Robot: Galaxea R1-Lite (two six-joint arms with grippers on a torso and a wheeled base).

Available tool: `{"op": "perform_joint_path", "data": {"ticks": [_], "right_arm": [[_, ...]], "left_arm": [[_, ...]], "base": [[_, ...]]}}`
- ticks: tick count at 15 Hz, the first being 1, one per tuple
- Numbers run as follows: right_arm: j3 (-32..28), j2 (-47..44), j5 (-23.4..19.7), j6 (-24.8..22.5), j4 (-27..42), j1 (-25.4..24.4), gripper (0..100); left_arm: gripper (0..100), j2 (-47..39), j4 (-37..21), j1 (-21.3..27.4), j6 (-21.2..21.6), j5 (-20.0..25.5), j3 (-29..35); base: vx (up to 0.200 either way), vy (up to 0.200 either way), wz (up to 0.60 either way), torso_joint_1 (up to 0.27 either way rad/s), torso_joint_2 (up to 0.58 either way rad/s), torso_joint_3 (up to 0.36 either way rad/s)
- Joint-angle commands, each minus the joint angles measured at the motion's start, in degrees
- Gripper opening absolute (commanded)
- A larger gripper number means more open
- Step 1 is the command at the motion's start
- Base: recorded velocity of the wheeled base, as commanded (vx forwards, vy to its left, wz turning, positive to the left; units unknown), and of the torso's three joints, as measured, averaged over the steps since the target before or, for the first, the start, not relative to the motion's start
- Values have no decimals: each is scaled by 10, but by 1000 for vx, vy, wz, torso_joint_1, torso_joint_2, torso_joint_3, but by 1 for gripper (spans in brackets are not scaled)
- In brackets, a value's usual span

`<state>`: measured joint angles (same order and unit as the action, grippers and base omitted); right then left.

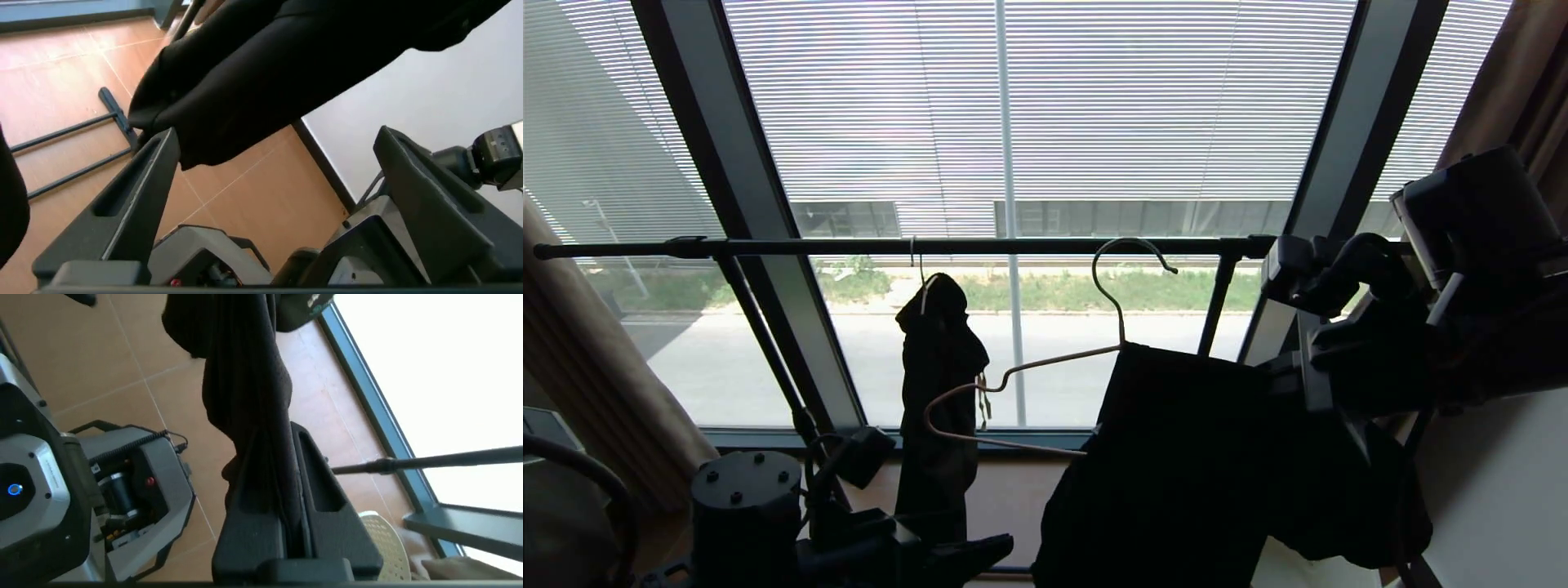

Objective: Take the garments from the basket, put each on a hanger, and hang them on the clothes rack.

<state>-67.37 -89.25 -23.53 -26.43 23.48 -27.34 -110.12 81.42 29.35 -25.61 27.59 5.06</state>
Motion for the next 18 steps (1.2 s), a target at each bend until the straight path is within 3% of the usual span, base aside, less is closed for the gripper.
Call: {"op": "perform_joint_path", "data": {"ticks": [1,3,9,11,15,18], "right_arm": [[7,8,-14,0,-1,4,0],[9,7,-29,0,-1,4,0],[9,0,-39,10,-2,8,0],[9,3,-42,16,-4,23,0],[12,9,-71,18,-4,33,0],[16,14,-124,18,-4,34,0]], "left_arm": [[100,-54,23,4,-1,0,12],[100,-86,86,4,-1,1,9],[100,-79,86,-1,-11,1,-13],[100,-79,86,-9,-57,1,-15],[100,-91,86,-11,-65,2,-6],[100,-114,86,-23,-66,4,5]], "base": [[0,0,0,0,0,0],[0,0,0,0,0,0],[0,0,0,0,0,0],[0,0,0,0,0,0],[0,0,0,0,0,0],[0,0,0,0,0,0]]}}
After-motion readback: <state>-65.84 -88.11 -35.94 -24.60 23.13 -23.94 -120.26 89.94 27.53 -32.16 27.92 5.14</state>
